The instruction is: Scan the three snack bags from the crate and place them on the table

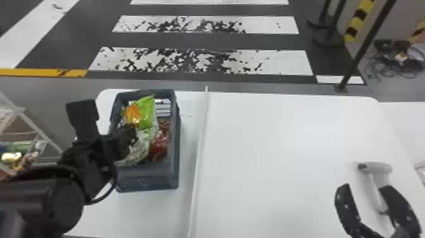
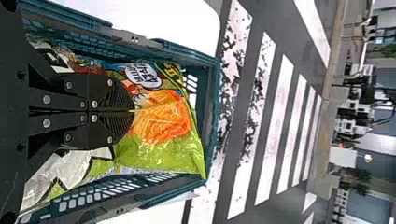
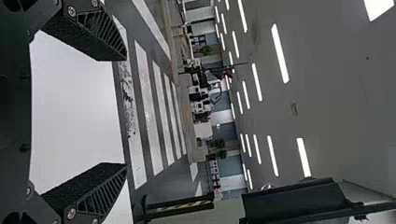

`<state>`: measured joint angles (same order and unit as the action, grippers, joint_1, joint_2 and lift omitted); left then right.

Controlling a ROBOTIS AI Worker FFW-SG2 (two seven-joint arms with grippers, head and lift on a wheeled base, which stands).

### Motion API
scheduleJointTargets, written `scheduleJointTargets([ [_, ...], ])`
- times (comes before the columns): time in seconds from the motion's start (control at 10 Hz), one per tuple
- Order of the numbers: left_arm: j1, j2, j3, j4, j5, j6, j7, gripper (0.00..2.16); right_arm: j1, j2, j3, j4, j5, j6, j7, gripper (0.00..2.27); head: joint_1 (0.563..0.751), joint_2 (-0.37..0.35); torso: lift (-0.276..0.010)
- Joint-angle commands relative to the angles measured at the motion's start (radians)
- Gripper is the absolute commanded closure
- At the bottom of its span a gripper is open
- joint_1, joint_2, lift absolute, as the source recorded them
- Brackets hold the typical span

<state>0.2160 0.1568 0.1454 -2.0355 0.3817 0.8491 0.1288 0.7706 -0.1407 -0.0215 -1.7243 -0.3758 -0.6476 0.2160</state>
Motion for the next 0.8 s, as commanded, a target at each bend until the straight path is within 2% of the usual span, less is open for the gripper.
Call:
scheduleJointTargets([
  [0.0, 0.039, 0.000, 0.006, -0.055, 0.005, -0.021, -0.011, 2.13, 0.012, 0.001, 0.000, -0.005, -0.002, -0.022, -0.003, 0.13, 0.695, 0.043, -0.037],
  [0.2, 0.086, 0.000, 0.002, -0.089, 0.005, -0.135, -0.061, 2.13, 0.027, 0.000, -0.002, -0.005, -0.005, -0.053, -0.003, 0.13, 0.695, 0.033, -0.037],
  [0.4, 0.132, -0.002, -0.021, -0.141, 0.005, -0.215, -0.066, 2.13, 0.035, 0.000, -0.011, -0.008, -0.012, -0.083, -0.003, 0.13, 0.695, 0.014, -0.037],
  [0.6, 0.183, 0.000, -0.053, -0.252, -0.001, -0.224, -0.069, 2.13, 0.038, 0.000, -0.011, -0.014, -0.014, -0.096, -0.003, 0.13, 0.695, -0.019, -0.037],
  [0.7, 0.203, 0.001, -0.067, -0.304, -0.003, -0.221, -0.098, 2.13, 0.038, 0.000, -0.011, -0.015, -0.014, -0.096, -0.003, 0.13, 0.695, -0.042, -0.037],
])
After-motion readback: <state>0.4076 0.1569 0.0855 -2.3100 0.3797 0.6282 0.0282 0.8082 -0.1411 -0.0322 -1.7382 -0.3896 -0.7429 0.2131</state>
